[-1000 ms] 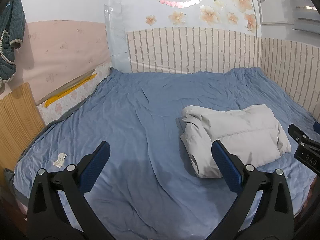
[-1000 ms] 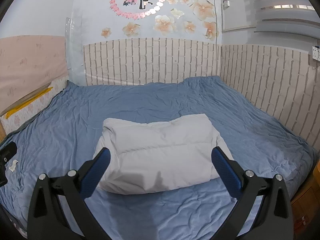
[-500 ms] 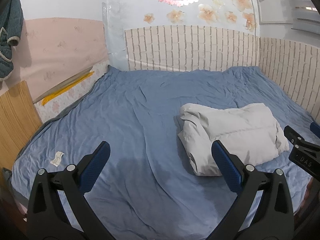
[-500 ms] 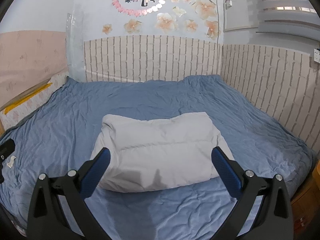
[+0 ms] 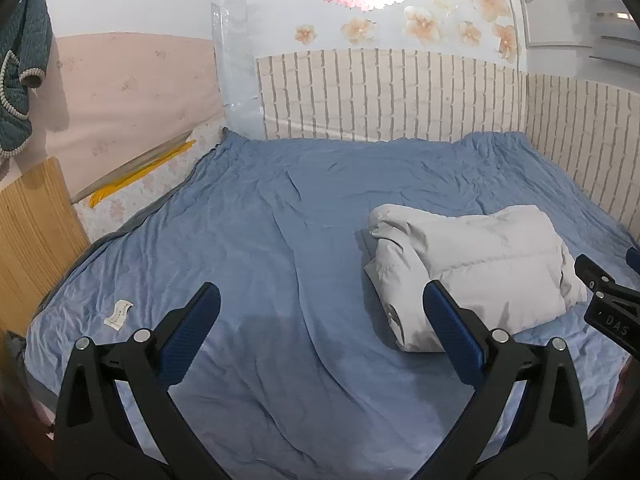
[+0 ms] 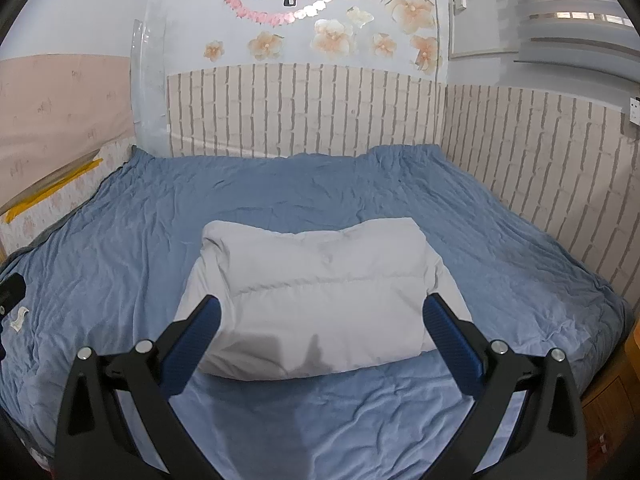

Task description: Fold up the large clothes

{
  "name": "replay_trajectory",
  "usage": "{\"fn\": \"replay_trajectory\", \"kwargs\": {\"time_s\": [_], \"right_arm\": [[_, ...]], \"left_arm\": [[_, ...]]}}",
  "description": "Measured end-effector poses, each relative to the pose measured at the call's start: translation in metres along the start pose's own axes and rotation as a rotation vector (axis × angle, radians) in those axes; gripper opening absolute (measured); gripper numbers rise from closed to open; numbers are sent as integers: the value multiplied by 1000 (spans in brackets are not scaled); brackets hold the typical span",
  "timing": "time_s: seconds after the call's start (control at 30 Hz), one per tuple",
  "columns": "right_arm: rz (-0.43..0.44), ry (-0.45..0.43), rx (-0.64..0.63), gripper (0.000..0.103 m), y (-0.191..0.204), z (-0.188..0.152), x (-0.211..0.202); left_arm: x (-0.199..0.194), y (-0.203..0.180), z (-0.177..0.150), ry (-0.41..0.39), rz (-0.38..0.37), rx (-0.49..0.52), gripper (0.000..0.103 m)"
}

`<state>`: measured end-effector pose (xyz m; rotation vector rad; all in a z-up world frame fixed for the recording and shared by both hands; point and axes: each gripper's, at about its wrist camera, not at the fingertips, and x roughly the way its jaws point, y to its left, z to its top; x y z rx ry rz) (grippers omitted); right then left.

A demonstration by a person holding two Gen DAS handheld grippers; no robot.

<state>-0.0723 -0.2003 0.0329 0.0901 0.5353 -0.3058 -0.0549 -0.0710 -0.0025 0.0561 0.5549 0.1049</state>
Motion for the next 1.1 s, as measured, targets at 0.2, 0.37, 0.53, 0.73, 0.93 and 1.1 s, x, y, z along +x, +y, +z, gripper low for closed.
{"fn": "replay_trajectory", "kwargs": {"time_s": [0.2, 0.37, 0.53, 0.73, 0.93, 1.1], "right_arm": [[-1, 5, 2, 101, -1, -1, 2], [0, 7, 2, 101, -2, -2, 5], [2, 9, 2, 101, -3, -2, 6], [-3, 9, 2, 101, -4, -3, 7], [-14, 11, 12, 101, -2, -5, 7], [-17, 12, 17, 101, 0, -8, 7]], "left_arm": [[3, 2, 0, 11, -3, -13, 100], [6, 3, -1, 18, 7, -13, 100], [7, 4, -2, 21, 12, -11, 100], [4, 3, -4, 23, 21, -11, 100], [4, 3, -3, 24, 27, -6, 100], [7, 4, -3, 40, 26, -15, 100]]}}
